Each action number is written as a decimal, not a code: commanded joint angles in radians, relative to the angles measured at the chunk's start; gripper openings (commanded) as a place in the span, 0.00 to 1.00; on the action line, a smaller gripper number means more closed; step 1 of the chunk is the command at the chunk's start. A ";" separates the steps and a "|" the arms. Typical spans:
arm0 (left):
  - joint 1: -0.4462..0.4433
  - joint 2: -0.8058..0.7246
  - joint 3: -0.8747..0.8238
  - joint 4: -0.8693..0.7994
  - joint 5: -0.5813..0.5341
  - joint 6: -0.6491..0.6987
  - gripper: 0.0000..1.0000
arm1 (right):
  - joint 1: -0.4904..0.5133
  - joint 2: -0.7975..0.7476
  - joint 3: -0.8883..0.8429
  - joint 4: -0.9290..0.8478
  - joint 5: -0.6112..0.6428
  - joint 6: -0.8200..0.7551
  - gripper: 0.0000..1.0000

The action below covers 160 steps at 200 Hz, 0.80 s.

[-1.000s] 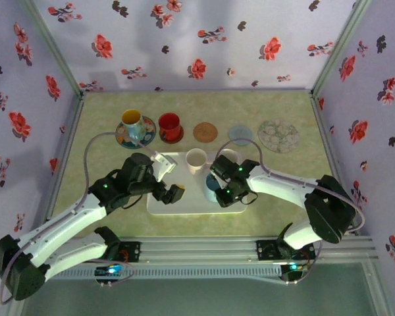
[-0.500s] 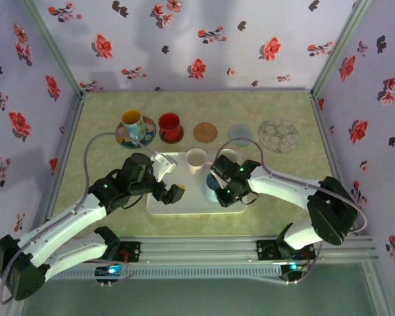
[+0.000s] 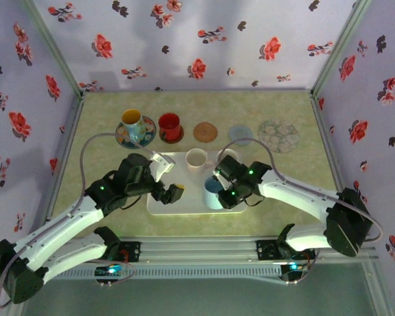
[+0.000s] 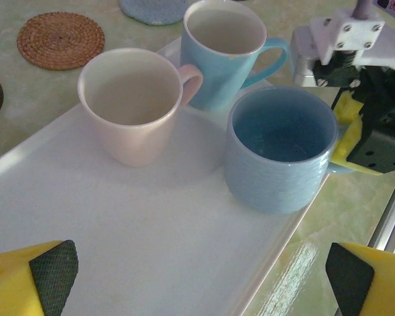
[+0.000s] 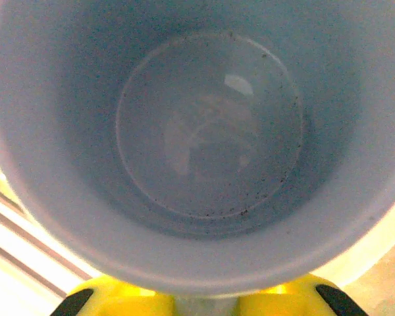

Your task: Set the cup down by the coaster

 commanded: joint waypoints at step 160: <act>-0.006 -0.035 0.034 0.037 0.017 -0.019 1.00 | -0.003 -0.221 0.141 0.080 0.054 -0.057 0.00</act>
